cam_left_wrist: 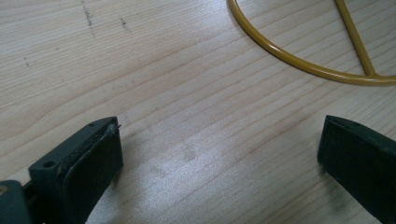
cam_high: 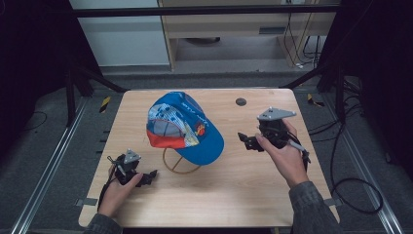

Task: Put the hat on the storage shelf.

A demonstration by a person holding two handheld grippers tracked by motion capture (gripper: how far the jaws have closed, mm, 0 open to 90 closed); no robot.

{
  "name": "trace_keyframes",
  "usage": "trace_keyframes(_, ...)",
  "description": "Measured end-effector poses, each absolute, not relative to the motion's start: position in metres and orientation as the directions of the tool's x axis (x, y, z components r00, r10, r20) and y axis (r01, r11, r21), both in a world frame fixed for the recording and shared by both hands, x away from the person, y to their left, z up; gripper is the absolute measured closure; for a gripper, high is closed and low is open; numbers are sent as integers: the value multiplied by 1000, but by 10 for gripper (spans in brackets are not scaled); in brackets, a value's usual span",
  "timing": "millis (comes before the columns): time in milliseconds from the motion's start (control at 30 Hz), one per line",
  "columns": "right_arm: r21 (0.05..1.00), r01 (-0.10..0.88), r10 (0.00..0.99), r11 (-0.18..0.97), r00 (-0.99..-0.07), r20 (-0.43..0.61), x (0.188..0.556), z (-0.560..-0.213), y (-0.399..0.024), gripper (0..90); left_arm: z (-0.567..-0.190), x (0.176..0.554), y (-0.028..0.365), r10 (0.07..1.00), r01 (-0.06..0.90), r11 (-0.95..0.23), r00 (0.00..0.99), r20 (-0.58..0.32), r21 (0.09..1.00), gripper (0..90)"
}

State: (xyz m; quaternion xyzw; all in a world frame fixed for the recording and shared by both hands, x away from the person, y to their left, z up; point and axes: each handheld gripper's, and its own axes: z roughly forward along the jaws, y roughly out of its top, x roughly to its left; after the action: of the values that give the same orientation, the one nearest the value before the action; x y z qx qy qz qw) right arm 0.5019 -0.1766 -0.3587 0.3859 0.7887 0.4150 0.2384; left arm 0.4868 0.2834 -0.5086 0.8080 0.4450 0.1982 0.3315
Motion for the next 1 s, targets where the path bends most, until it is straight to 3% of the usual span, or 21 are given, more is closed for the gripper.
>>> trace_keyframes(400,782,510,845,359,-534,-40,489,-440,-205,130,-509,487,283,851,588,-384,525,25,712,0)
trace_keyframes(800,756,581,879,301,-476,16,489,-489,-215,136,-509,487,283,850,588,-384,525,25,712,0)
trace_keyframes(1000,755,591,885,284,-465,31,492,-495,-212,120,-509,487,283,850,588,-384,525,25,712,0)
